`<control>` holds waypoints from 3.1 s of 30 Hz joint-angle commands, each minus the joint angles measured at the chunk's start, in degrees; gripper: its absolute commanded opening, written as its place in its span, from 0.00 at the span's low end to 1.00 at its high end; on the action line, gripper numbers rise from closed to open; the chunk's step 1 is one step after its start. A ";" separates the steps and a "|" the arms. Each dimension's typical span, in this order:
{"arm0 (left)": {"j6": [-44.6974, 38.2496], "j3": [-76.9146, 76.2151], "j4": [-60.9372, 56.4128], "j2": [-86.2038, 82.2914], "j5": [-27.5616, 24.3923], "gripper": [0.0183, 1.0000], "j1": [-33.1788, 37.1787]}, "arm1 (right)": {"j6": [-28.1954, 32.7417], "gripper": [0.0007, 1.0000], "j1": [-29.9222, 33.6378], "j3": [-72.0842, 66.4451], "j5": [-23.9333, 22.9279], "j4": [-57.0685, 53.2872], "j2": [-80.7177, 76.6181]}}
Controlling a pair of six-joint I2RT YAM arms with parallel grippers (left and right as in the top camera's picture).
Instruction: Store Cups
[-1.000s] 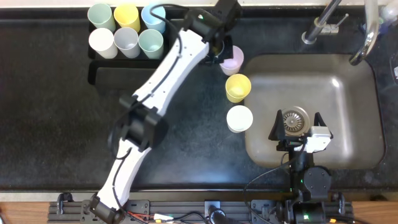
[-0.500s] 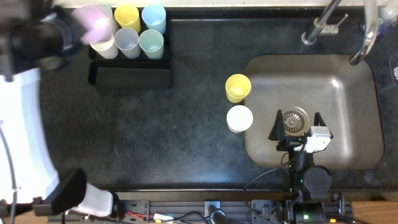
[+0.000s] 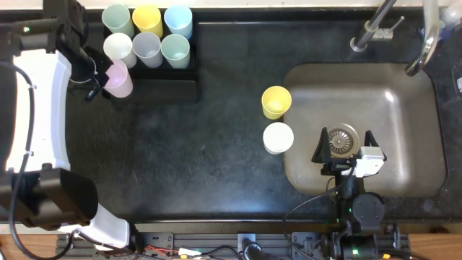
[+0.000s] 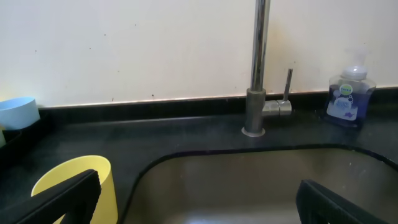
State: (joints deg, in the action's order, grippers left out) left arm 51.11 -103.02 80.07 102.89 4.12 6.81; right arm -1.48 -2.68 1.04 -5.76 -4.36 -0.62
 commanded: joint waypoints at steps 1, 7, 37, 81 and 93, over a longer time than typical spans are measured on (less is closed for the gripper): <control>1.31 2.71 -2.82 -1.84 2.38 0.02 1.33 | -0.28 1.00 -0.31 -0.76 0.37 0.28 0.42; 1.29 4.52 -8.46 -1.31 0.44 0.02 3.52 | -0.28 1.00 -0.31 -0.76 0.37 0.28 0.42; -0.31 4.52 -12.98 8.35 -3.19 0.02 4.96 | -0.28 1.00 -0.31 -0.76 0.37 0.28 0.42; -6.54 9.01 -18.47 -6.73 -7.85 1.00 -19.43 | -0.28 1.00 -0.31 -0.76 0.37 0.28 0.42; -2.91 4.90 -22.95 5.68 -5.38 1.00 -50.45 | -0.28 1.00 -0.31 -0.76 0.37 0.28 0.42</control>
State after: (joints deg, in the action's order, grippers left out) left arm 47.00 -95.09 56.99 107.44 -2.00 -43.51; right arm -1.50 -2.68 1.04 -5.78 -4.34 -0.62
